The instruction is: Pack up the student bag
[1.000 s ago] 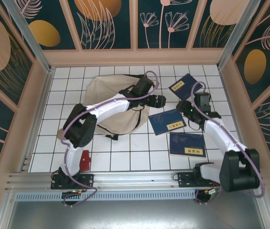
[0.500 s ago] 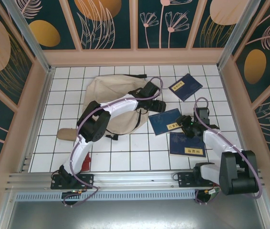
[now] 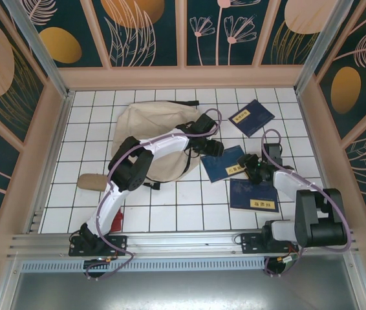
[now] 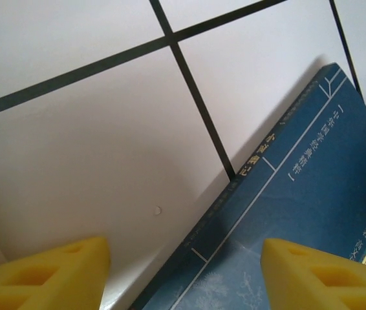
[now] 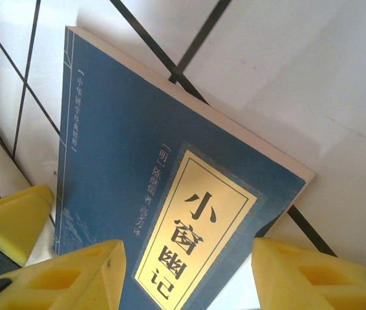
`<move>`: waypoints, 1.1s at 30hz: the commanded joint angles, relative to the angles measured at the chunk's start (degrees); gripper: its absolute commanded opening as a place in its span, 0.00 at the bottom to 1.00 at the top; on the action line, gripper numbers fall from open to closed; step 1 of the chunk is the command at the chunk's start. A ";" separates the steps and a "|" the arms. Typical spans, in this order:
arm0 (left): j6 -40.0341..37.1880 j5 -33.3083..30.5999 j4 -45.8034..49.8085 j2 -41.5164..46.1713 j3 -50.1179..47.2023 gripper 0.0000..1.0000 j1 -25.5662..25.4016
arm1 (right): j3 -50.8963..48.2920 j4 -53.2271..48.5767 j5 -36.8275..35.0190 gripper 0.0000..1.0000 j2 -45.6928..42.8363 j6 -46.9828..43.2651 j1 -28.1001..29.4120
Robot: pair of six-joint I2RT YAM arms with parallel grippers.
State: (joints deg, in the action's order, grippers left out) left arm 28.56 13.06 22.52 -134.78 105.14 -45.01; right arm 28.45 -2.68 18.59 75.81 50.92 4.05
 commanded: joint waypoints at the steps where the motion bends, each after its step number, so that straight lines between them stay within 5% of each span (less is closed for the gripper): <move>1: -1.34 -0.44 3.24 -0.47 -0.68 0.62 0.14 | 2.00 1.83 1.16 0.54 2.96 -2.57 -0.40; 16: 2.50 3.79 -4.38 5.64 -11.56 0.58 0.58 | 22.34 -0.44 2.50 0.50 23.41 -15.02 -3.84; 25: 4.20 2.35 -6.26 6.77 -13.55 0.58 0.59 | 14.50 -7.99 -4.00 0.67 8.80 -18.97 -2.46; 33: 5.00 0.40 -7.52 8.12 -14.69 0.57 0.56 | 7.94 -8.17 0.43 0.70 -0.93 -13.65 2.89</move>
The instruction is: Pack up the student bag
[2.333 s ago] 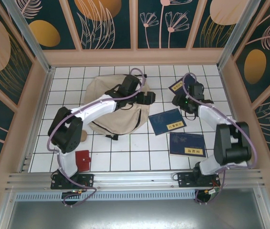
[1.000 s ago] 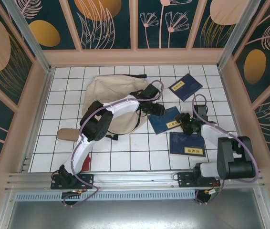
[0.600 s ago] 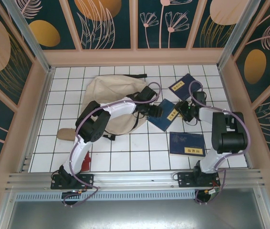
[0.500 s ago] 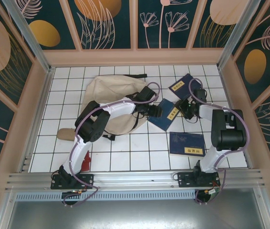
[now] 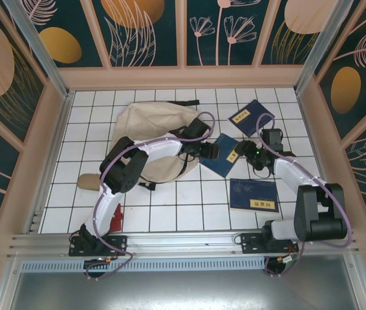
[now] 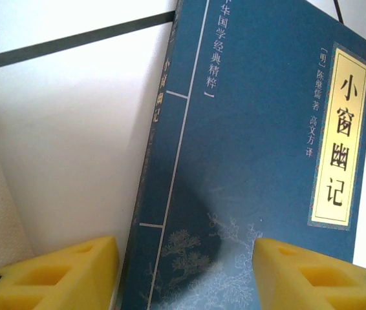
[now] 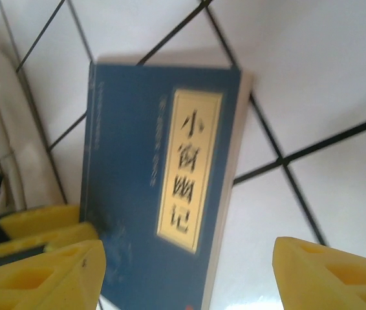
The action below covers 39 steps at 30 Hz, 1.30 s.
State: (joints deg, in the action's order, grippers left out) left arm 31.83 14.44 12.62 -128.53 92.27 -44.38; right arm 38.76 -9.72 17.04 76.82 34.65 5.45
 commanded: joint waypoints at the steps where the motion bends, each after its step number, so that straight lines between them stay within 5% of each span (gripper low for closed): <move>1: 1.99 -1.07 2.03 2.04 -2.15 0.57 -0.03 | -3.14 -0.38 2.56 0.70 -2.10 3.52 2.07; 10: 3.67 -0.03 0.56 2.75 -3.90 0.56 0.03 | -5.97 6.26 5.86 0.66 1.82 7.64 5.00; 15: 5.43 0.92 0.21 3.26 -4.73 0.56 0.16 | -5.57 9.19 6.95 0.55 5.70 9.03 5.68; 27: 7.98 13.57 -4.52 4.92 -5.71 0.52 0.09 | -5.63 11.73 4.67 0.38 9.55 8.98 6.36; 39: 11.42 26.67 -14.63 10.14 -9.09 0.50 0.03 | -6.06 13.74 6.08 0.34 9.88 9.64 6.11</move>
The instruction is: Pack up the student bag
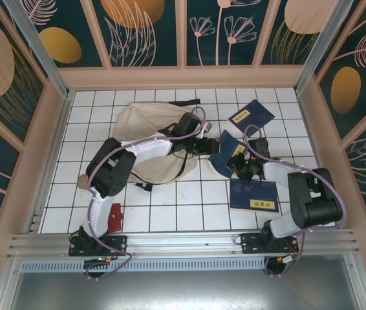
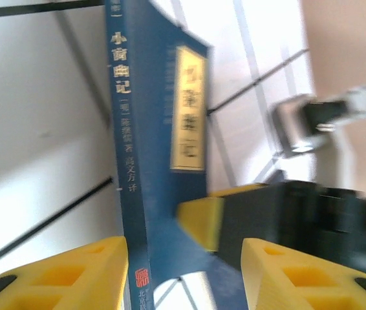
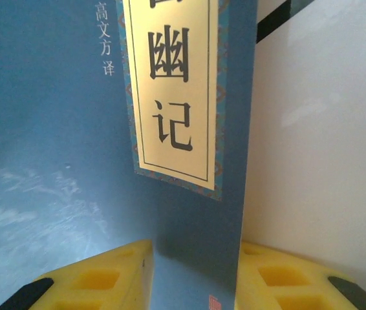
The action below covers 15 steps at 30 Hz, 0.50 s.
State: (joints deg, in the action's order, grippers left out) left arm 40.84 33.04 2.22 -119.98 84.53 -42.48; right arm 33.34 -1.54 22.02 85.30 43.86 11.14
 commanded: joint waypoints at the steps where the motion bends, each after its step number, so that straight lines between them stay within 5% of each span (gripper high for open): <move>1: 3.11 7.48 -4.94 1.58 -2.08 0.50 -1.87 | -0.65 5.67 1.09 0.35 1.51 0.41 0.30; 15: 15.60 1.59 -8.89 -1.80 -5.43 0.59 -1.87 | -0.70 5.68 1.23 0.35 1.77 0.48 0.23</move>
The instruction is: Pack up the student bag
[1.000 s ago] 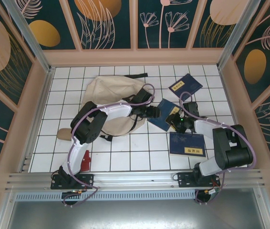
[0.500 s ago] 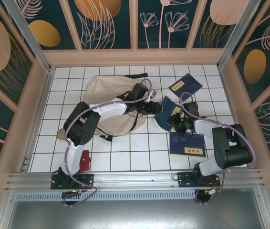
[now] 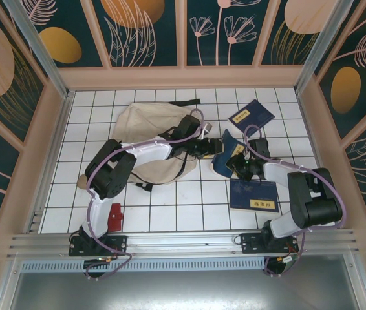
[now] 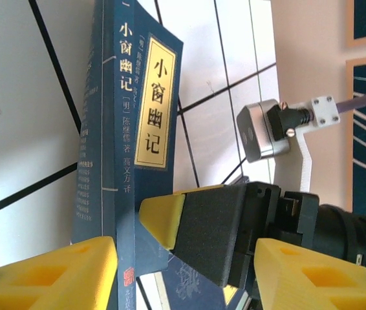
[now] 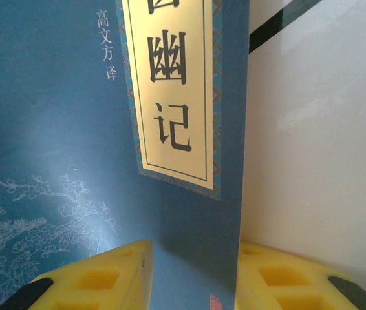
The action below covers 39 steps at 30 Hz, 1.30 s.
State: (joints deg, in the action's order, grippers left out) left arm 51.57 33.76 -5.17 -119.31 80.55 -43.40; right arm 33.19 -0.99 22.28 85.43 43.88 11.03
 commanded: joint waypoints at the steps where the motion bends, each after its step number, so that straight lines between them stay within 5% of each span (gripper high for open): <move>1: 6.90 1.32 -3.16 -2.65 -2.26 0.59 -0.90 | -0.58 5.17 0.92 0.35 1.64 0.59 0.31; 5: 13.20 2.82 -9.54 -2.96 -4.91 0.58 -0.95 | -0.80 5.37 0.93 0.35 1.64 0.49 0.25; 13: 13.52 -0.81 -8.47 -1.85 -5.32 0.55 -0.98 | -1.01 5.84 1.36 0.35 1.97 0.51 0.29; 20: 9.45 -3.44 -4.86 -1.28 -4.80 0.35 -0.97 | -0.94 5.83 1.52 0.36 1.81 0.09 0.08; 28: -0.78 -12.21 1.77 4.31 -4.57 0.06 -0.84 | 1.10 5.08 1.33 0.51 -3.30 -1.94 -0.68; 32: -4.25 -15.65 2.45 10.52 -6.16 0.04 -0.13 | 1.54 9.82 3.80 0.65 -6.73 -0.68 -0.71; 39: -5.52 -21.41 2.82 24.63 -12.37 0.03 4.37 | 6.78 16.23 7.64 0.71 -8.54 0.35 4.32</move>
State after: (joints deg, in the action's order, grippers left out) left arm 48.47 16.67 -1.93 -100.42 70.83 -41.34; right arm 36.51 10.57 27.64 77.93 43.86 13.17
